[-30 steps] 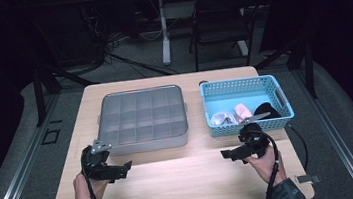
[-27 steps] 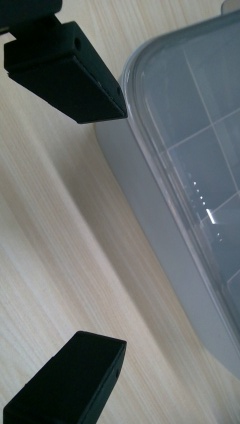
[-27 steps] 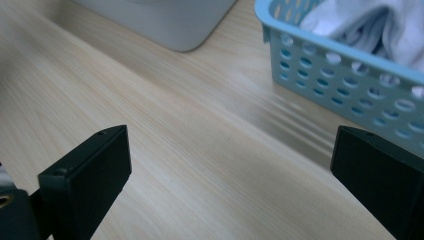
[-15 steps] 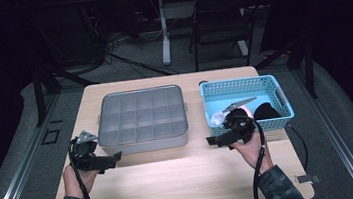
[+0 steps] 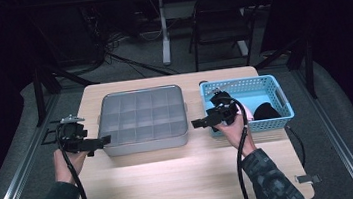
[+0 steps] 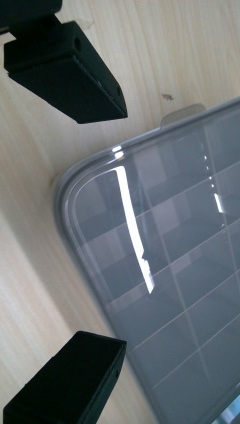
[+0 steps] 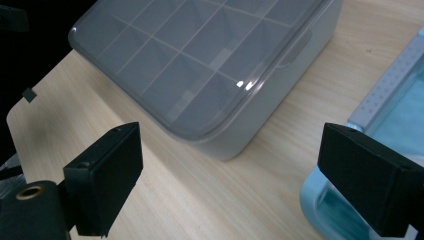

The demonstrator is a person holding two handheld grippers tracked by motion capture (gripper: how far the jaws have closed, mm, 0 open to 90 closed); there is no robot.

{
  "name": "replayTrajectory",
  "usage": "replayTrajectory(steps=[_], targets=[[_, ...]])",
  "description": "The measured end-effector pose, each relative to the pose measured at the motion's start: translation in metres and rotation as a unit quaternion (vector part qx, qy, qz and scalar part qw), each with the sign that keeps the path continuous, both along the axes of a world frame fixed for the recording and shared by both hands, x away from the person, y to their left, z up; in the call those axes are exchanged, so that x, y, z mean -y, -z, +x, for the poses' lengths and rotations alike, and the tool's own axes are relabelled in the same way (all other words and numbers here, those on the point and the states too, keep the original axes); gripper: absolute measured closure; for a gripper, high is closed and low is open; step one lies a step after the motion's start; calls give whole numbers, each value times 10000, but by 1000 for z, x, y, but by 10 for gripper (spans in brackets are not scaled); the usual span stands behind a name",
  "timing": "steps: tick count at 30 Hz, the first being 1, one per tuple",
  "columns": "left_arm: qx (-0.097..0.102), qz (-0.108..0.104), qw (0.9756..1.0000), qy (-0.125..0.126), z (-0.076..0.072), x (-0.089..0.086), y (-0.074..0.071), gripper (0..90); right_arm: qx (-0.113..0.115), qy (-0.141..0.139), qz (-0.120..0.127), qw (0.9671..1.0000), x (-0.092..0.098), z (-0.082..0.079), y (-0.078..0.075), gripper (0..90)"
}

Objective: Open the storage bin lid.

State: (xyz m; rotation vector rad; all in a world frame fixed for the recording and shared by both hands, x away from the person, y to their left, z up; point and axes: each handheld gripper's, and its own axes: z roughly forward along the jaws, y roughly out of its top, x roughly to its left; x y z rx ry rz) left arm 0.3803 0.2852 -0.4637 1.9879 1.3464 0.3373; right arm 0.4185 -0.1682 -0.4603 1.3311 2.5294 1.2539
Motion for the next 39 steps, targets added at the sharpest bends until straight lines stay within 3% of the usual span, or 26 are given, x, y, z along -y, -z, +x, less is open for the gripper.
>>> replayTrajectory(steps=[8, 13, 18, 23, 34, 39], targets=[[-133, -147, 9997, -114, 25, -9, -4, 4, -126, 112, 159, 9997, -7, 20, -1, 145], [-306, -597, 9974, -261, 49, -17, -1, 4, -229, 179, 348, 9990, -12, 37, 3, 225], [-400, -466, 9977, -300, 64, -17, 1, 10, -286, 266, 384, 9985, -14, 47, 6, 265], [-580, -449, 9963, -443, 77, -20, 7, 90, -394, 411, 387, 9976, -19, 61, 11, 353], [-709, -439, 9935, -769, 84, -27, 23, 317, -598, 571, 404, 9958, -29, 76, 24, 473], [-757, -486, 9928, -786, 85, -30, 30, 369, -805, 632, 343, 9942, -31, 82, 32, 491]])
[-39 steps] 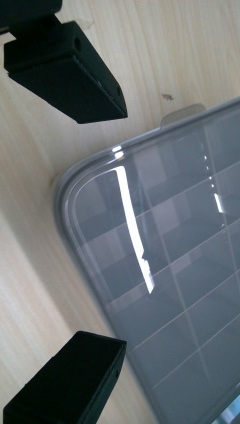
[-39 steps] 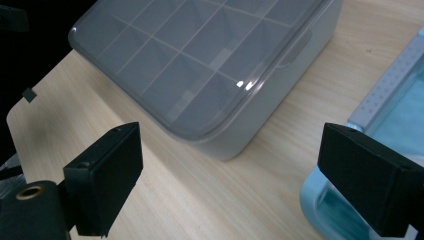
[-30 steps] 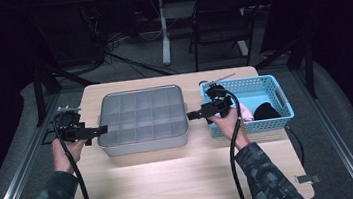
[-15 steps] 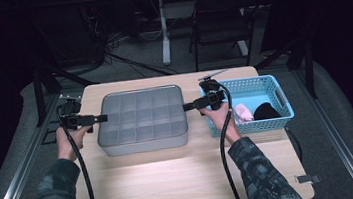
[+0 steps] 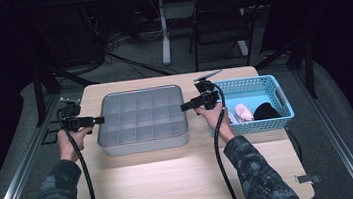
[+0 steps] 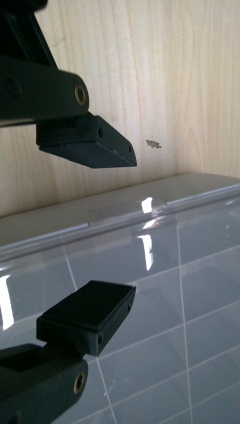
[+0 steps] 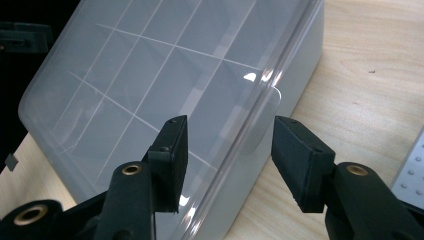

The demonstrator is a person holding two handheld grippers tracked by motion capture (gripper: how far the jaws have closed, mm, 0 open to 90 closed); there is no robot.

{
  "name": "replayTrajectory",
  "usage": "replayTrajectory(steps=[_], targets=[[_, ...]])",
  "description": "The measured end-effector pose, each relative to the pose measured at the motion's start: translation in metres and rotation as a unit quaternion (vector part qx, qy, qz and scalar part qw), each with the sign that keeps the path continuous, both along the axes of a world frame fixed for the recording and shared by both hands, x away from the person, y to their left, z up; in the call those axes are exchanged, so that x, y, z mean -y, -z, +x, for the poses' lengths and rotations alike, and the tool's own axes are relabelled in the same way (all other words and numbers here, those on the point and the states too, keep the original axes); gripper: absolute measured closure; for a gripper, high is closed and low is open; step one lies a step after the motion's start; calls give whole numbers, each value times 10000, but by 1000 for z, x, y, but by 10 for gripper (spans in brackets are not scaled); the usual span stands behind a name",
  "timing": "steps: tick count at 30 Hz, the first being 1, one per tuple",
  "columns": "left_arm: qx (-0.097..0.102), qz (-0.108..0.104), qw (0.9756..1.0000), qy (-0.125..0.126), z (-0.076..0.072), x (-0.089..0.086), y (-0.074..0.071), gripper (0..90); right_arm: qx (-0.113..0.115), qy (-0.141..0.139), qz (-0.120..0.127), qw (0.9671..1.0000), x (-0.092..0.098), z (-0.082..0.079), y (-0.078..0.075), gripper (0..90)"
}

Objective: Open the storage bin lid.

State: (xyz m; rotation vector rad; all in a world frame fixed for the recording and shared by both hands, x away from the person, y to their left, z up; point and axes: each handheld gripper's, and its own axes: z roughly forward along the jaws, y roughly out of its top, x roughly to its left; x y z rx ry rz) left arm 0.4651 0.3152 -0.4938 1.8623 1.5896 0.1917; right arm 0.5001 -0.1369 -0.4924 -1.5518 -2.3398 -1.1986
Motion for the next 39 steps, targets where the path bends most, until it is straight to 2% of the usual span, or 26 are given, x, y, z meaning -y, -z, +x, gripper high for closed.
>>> replayTrajectory(steps=[3, 8, 10, 11, 17, 22, 35, 36, 38, 39], targets=[[-75, -58, 10000, 18, 1, -2, 2, 400, -74, 86, 14, 9999, -1, 3, 5, 510], [-103, -81, 9999, 22, 3, -1, 5, 451, -240, 157, 27, 9996, -4, 7, 12, 539], [-100, -89, 9999, 27, 3, 0, 6, 460, -241, 149, 25, 9996, -4, 7, 14, 545], [-91, -103, 9999, 45, 3, 0, 6, 471, -324, 187, 107, 9992, -5, 8, 17, 550], [-79, -159, 9998, 73, 3, 2, 6, 504, -320, 155, 112, 9993, -6, 8, 17, 563], [-77, -206, 9997, 81, 3, 3, 6, 533, -343, 216, 248, 9989, -5, 8, 20, 572], [-101, -248, 9996, 53, 3, 3, 7, 531, -397, 205, 326, 9985, -4, 9, 21, 576], [-113, -304, 9995, 51, 3, 2, 8, 529, -405, 256, 383, 9981, -4, 9, 22, 576], [-156, -358, 9992, 40, 3, 2, 8, 526, -424, 171, 322, 9984, -4, 10, 21, 578], [-179, -441, 9989, 54, 4, 1, 9, 525, -421, 218, 342, 9983, -4, 10, 21, 580]])
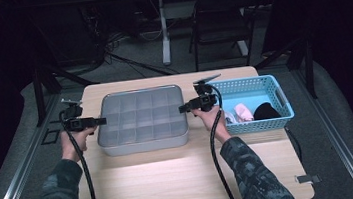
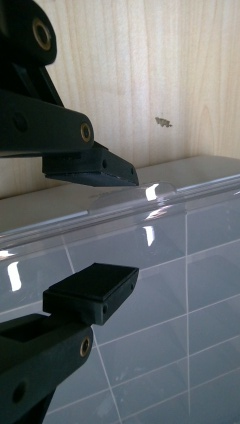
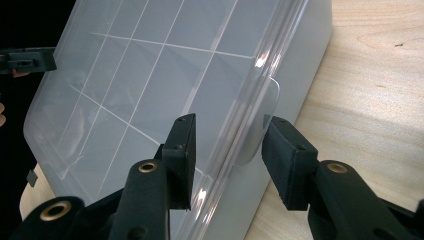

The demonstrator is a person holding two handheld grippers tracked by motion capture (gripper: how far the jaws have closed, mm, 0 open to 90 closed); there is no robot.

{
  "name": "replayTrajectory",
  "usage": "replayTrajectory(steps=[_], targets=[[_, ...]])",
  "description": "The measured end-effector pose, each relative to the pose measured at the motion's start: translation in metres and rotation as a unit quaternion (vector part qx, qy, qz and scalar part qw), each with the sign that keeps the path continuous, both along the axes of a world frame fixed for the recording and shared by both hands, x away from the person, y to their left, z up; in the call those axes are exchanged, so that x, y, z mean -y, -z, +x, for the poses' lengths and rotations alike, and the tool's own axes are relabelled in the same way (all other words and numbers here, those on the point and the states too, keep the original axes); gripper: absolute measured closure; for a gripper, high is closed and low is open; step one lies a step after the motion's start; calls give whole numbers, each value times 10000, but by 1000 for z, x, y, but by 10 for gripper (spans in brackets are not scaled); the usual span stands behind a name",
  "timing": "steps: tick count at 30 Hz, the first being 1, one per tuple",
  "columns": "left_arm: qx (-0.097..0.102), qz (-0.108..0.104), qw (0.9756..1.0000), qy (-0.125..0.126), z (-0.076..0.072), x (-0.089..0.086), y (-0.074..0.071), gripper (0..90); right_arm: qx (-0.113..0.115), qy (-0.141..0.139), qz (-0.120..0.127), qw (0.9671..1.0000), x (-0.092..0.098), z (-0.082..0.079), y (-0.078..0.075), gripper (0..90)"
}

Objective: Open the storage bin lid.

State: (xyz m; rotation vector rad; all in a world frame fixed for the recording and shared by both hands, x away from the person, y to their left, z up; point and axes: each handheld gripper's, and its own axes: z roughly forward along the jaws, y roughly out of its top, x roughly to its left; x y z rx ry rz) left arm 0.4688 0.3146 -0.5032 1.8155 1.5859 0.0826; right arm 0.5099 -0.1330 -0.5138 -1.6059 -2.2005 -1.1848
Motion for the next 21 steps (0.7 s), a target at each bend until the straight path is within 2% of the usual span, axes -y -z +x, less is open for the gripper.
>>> replayTrajectory(steps=[4, 21], targets=[[-11, -112, 9999, 0, -1, 1, 2, 511, -66, 83, 38, 9999, 0, 0, 0, 586], [87, -54, 9999, -74, -3, 2, 2, 509, -48, 212, 130, 9997, 0, -3, 1, 600]])
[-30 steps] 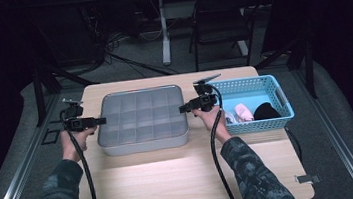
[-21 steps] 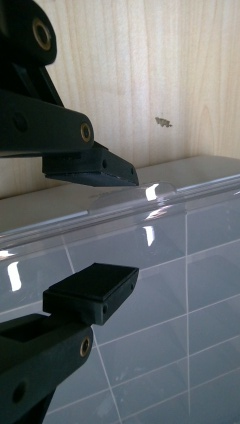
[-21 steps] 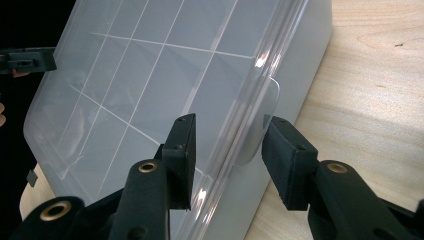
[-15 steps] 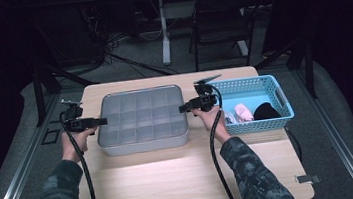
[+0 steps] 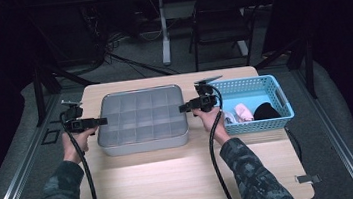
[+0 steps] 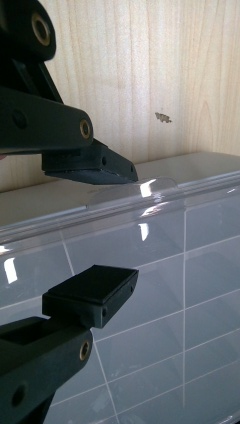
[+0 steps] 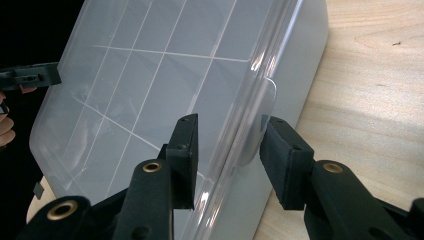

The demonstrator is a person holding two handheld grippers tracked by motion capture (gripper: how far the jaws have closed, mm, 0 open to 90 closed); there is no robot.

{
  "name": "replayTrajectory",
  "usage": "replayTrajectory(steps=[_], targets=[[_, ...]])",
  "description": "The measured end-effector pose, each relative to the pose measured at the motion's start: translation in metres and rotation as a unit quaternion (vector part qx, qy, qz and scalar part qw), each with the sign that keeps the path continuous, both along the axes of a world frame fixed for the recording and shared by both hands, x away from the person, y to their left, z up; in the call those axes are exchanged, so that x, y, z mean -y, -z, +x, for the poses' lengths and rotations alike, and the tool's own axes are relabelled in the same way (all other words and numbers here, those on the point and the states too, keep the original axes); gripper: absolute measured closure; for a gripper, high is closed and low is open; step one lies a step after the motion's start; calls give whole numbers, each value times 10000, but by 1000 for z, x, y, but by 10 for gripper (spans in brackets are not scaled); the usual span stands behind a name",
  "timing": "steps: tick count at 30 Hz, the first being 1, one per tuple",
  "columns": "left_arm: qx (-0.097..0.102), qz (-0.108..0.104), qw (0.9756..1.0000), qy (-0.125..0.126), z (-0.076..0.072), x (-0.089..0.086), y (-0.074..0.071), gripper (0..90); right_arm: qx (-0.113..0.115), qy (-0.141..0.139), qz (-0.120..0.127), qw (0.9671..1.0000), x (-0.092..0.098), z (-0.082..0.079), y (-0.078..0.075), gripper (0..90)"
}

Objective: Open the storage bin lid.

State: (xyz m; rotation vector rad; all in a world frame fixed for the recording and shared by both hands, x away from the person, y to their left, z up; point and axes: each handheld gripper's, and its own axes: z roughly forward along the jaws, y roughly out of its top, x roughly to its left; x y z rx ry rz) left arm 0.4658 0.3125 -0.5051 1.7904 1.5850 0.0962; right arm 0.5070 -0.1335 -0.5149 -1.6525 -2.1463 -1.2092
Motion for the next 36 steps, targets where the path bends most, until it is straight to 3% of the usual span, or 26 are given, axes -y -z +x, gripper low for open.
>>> replayTrajectory(steps=[20, 36], targets=[[187, 35, 9997, -125, -3, 3, -7, 520, 148, 13, 5, 9999, 1, -3, -8, 618], [515, -103, 9981, -330, -13, 2, -20, 584, 381, 16, 190, 9991, 7, -12, -23, 674]])
